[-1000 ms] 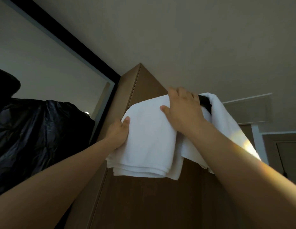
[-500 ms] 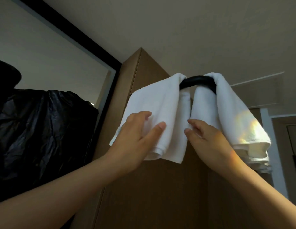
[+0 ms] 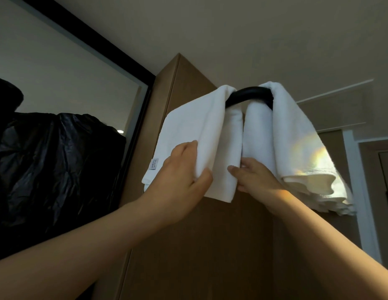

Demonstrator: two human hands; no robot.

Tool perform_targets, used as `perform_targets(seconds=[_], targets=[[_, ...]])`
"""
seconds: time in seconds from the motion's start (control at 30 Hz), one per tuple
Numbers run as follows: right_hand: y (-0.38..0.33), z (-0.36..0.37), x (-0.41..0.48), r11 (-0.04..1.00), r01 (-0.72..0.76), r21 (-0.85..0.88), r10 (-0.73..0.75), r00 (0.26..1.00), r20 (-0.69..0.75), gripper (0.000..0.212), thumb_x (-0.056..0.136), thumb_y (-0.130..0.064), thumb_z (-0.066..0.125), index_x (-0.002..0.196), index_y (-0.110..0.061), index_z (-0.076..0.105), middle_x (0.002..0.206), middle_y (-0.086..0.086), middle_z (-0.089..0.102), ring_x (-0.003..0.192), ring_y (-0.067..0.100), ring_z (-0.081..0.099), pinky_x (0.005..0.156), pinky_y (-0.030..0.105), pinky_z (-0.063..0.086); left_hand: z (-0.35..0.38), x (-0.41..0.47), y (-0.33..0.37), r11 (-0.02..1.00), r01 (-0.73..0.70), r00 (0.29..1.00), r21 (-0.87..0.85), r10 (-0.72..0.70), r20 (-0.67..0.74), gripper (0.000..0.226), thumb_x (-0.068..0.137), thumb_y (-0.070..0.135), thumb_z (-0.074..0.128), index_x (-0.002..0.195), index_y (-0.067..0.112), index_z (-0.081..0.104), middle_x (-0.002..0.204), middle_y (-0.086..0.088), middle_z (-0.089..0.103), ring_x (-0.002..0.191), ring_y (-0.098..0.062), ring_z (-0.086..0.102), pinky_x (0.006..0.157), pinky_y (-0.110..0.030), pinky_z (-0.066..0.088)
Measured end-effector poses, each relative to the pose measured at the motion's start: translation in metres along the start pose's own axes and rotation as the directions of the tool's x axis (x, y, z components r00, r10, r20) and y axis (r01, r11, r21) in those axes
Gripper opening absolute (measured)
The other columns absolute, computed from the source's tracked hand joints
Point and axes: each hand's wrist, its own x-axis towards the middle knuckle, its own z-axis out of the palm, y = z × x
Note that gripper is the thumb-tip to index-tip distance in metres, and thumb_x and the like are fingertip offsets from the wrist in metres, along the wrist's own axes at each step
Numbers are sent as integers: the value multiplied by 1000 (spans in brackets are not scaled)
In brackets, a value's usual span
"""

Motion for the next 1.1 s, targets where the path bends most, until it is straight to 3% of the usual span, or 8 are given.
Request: perform_targets(seconds=[0.17, 0.3, 0.43, 0.5, 0.6, 0.77, 0.9, 1.1], targets=[[0, 6, -2, 990, 104, 97, -105, 994, 8, 14, 95, -15, 61, 107, -22, 62, 108, -2, 71, 98, 13, 68, 94, 40, 55, 1, -1, 2, 1000, -19, 1000, 21, 19, -3, 46, 99, 31, 41, 141, 17, 30, 140, 4, 36, 113, -13, 43, 93, -34, 48], [2, 7, -15, 984, 168, 66, -170, 985, 22, 15, 95, -23, 62, 108, -30, 63, 105, -10, 72, 97, 7, 68, 91, 36, 56, 3, 5, -3, 999, -36, 999, 20, 36, -6, 35, 100, 24, 40, 133, 13, 36, 134, 1, 42, 99, -4, 41, 86, -21, 41], [-2, 7, -22, 980, 179, 93, -183, 982, 42, 14, 95, -26, 60, 108, -24, 66, 100, -6, 74, 90, 10, 71, 85, 39, 59, 11, 12, -3, 999, -25, 999, 21, 24, 31, 50, 101, 23, 40, 147, 10, 26, 151, -4, 33, 126, -11, 38, 93, -7, 22], [-4, 8, -24, 979, 180, 101, -184, 982, 39, 13, 96, -27, 59, 106, -23, 67, 98, -5, 74, 88, 10, 72, 83, 38, 60, 17, 9, -5, 999, -33, 999, 10, 33, 13, 45, 100, 24, 43, 143, 11, 36, 149, -4, 35, 128, -12, 40, 98, -9, 26], [-3, 7, -25, 981, 163, 108, -167, 986, 30, 14, 97, -27, 57, 105, -23, 68, 98, -3, 75, 87, 10, 72, 86, 39, 59, 21, 0, -9, 998, -56, 994, -29, 53, -94, 20, 95, 29, 56, 106, 14, 63, 109, 1, 56, 95, -7, 54, 81, -18, 48], [-6, 7, -26, 976, 98, 196, -113, 991, 68, 23, 100, -30, 53, 103, -14, 69, 92, 4, 76, 84, 16, 74, 90, 42, 57, 22, -9, -12, 985, -71, 962, -157, 26, -272, 17, 81, 27, 76, 78, 13, 66, 76, 3, 62, 73, -9, 58, 65, -28, 50], [-18, 6, -24, 982, 58, 181, -68, 996, 51, 32, 98, -41, 52, 93, -15, 70, 83, 3, 76, 76, 17, 75, 85, 40, 59, 24, -15, -8, 975, -116, 950, -189, 53, -308, 16, 77, 25, 80, 80, 13, 70, 73, 1, 63, 70, -11, 59, 63, -29, 50], [-31, 3, -20, 998, 24, 57, -27, 999, 44, 47, 85, -50, 68, 92, -4, 72, 83, 3, 77, 75, 18, 74, 80, 39, 60, 19, -25, -26, 908, -100, 994, -407, 73, -81, 18, 91, 20, 63, 104, 19, 75, 96, 4, 70, 98, -10, 63, 83, -23, 51]])
